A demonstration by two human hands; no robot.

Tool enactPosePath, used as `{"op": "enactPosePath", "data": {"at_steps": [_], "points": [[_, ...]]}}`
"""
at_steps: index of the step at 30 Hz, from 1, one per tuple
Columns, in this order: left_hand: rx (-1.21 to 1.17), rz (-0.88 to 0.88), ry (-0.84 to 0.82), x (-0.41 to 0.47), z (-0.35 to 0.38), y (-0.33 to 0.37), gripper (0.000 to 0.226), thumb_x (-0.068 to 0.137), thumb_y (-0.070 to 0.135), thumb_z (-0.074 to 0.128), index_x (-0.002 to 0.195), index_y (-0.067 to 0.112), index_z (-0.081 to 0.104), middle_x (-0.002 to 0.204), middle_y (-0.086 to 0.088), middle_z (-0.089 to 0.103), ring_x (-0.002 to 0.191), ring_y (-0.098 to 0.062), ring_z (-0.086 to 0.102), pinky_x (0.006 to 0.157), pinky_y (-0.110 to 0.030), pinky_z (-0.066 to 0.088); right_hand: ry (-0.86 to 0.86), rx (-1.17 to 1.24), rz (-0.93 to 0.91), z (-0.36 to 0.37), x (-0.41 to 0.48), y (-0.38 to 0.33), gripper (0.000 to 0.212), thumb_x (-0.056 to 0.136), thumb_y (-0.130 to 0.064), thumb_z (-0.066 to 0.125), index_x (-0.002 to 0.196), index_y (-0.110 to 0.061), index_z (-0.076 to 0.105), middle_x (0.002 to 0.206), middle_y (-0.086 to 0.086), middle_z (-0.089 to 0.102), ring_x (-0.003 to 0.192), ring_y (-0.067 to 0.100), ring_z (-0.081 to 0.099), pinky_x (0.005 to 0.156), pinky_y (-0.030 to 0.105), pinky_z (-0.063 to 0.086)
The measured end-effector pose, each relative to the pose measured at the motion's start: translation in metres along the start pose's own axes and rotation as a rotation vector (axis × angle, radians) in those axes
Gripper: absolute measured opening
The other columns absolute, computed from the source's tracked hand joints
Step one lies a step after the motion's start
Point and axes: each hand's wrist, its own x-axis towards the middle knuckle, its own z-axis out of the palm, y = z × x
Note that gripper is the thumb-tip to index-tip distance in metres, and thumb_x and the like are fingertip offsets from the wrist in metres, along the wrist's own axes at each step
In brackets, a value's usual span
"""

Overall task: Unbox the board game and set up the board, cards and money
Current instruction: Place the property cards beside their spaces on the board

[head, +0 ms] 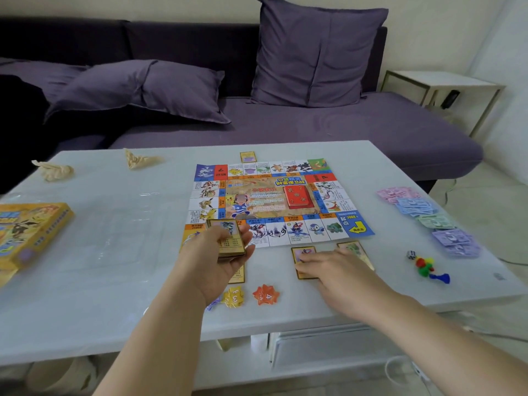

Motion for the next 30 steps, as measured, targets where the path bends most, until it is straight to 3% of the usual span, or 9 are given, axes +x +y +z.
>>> {"op": "enactPosePath", "data": {"at_steps": [3, 6, 9, 11, 15, 20, 30], "points": [[0.059, 0.046, -0.046, 0.001, 0.002, -0.005, 0.027, 0.099, -0.001, 0.036, 0.122, 0.001, 0.049, 0.093, -0.018, 0.069, 0.080, -0.023, 0.069, 0.062, -0.032, 0.060, 0.219, 0.145, 0.040, -0.009, -0.004, 0.006, 0.050, 0.092, -0.003, 0.042, 0.134, -0.027, 0.052, 0.140, -0.013, 0.049, 0.128, 0.013, 0.046, 0.102, 0.023, 0.034], [0.119, 0.035, -0.133, -0.004, 0.013, -0.020, 0.022, 0.097, -0.002, 0.041, 0.115, 0.002, 0.053, 0.097, -0.018, 0.071, 0.082, -0.023, 0.071, 0.065, -0.031, 0.060, 0.385, 0.545, 0.236, -0.024, -0.008, 0.013, 0.032, 0.096, -0.011, 0.046, 0.122, -0.021, 0.063, 0.122, -0.009, 0.063, 0.114, 0.006, 0.057, 0.091, 0.015, 0.041], [0.199, 0.026, -0.224, -0.011, 0.028, -0.039, 0.017, 0.096, -0.001, 0.044, 0.106, 0.003, 0.056, 0.091, -0.013, 0.073, 0.081, -0.021, 0.072, 0.066, -0.029, 0.059, 0.300, 1.028, 0.321, -0.031, -0.009, 0.011, 0.015, 0.094, -0.020, 0.054, 0.097, -0.020, 0.069, 0.095, -0.005, 0.072, 0.081, 0.003, 0.067, 0.073, 0.021, 0.050], [0.232, 0.038, -0.249, -0.012, 0.035, -0.050, 0.016, 0.095, -0.002, 0.045, 0.103, 0.003, 0.058, 0.086, -0.011, 0.074, 0.078, -0.018, 0.072, 0.065, -0.027, 0.059, 0.247, 1.223, 0.352, -0.030, -0.009, 0.006, 0.015, 0.088, -0.028, 0.061, 0.089, -0.016, 0.070, 0.086, -0.001, 0.073, 0.073, 0.009, 0.068, 0.067, 0.027, 0.049], [0.282, 0.046, -0.272, -0.012, 0.042, -0.061, 0.014, 0.091, -0.003, 0.052, 0.101, 0.003, 0.061, 0.087, -0.013, 0.072, 0.073, -0.019, 0.070, 0.065, -0.027, 0.058, 0.274, 1.309, 0.419, -0.022, -0.006, 0.000, 0.017, 0.076, -0.031, 0.073, 0.077, -0.016, 0.067, 0.071, -0.001, 0.070, 0.069, 0.012, 0.065, 0.064, 0.027, 0.049], [0.346, 0.023, -0.256, -0.009, 0.042, -0.065, 0.016, 0.089, -0.002, 0.057, 0.100, 0.007, 0.062, 0.089, -0.012, 0.072, 0.079, -0.021, 0.070, 0.067, -0.027, 0.058, 0.246, 1.370, 0.408, -0.023, -0.003, 0.002, 0.018, 0.081, -0.017, 0.072, 0.065, -0.018, 0.064, 0.062, -0.004, 0.064, 0.059, 0.008, 0.060, 0.067, 0.029, 0.049], [0.351, -0.065, -0.170, -0.007, 0.038, -0.059, 0.016, 0.088, 0.005, 0.061, 0.105, 0.003, 0.060, 0.087, -0.012, 0.070, 0.074, -0.019, 0.067, 0.063, -0.026, 0.058, 0.213, 1.257, 0.371, -0.019, 0.000, 0.001, 0.035, 0.088, -0.018, 0.064, 0.053, -0.020, 0.064, 0.075, 0.006, 0.068, 0.069, 0.015, 0.064, 0.069, 0.032, 0.054]]}}
